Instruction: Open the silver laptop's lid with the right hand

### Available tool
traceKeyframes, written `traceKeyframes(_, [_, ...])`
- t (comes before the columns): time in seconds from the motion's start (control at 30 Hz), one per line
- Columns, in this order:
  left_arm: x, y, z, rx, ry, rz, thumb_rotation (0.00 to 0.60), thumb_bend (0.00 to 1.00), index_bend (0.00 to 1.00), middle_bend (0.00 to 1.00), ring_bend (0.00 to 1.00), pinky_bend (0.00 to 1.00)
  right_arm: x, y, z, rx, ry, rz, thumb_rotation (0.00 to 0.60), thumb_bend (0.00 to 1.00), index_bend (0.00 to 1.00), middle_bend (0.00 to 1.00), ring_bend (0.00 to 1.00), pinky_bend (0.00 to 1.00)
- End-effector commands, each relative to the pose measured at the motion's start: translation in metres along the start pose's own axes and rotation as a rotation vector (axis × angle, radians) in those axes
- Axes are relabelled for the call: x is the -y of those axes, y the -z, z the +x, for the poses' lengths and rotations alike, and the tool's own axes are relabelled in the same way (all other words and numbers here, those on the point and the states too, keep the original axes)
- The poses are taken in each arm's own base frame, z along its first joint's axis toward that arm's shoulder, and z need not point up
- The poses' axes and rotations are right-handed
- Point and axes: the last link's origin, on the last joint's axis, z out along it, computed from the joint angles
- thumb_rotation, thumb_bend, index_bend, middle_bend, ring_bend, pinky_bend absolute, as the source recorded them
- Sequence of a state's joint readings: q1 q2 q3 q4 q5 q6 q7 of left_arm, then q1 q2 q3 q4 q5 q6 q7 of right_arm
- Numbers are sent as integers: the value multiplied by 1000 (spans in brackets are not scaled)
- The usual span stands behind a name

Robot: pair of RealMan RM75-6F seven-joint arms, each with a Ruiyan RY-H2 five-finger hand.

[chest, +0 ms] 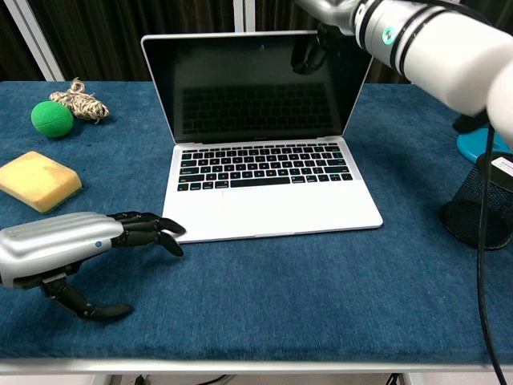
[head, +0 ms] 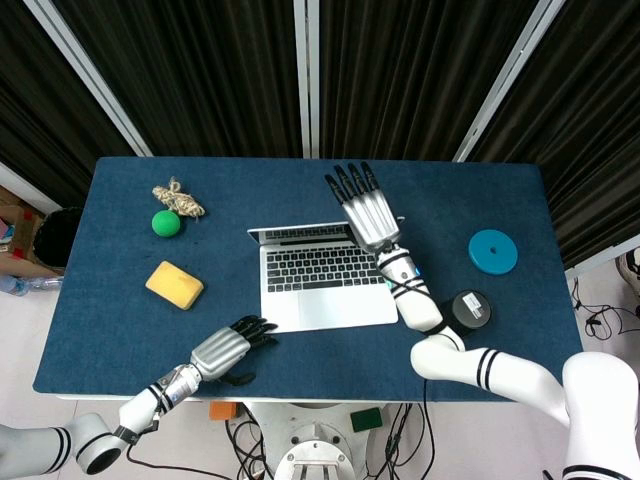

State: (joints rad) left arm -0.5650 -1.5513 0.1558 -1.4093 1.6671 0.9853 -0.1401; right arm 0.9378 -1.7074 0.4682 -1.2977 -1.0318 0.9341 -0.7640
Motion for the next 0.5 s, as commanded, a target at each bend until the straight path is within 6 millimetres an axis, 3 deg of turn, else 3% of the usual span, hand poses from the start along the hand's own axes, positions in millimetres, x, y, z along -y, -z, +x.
traceKeyframes(0.03, [-1,0,0,-3,-1,2,600,171,181,76,0,30,-8,-26,8,2,-5,-43,600,225,0,0,0,0])
traceKeyframes(0.33, [-1,-2,2,-1,-6,8,600,171,181,76,0,30,-30,-60,8,23,-7,-151,600,226,0,0,0,0])
traceKeyframes(0.5, [-2,-2,5,-10,-14,9,600,170,182,76,0,30,-33,-60,12,11,-15,-142,600,226,0,0,0,0])
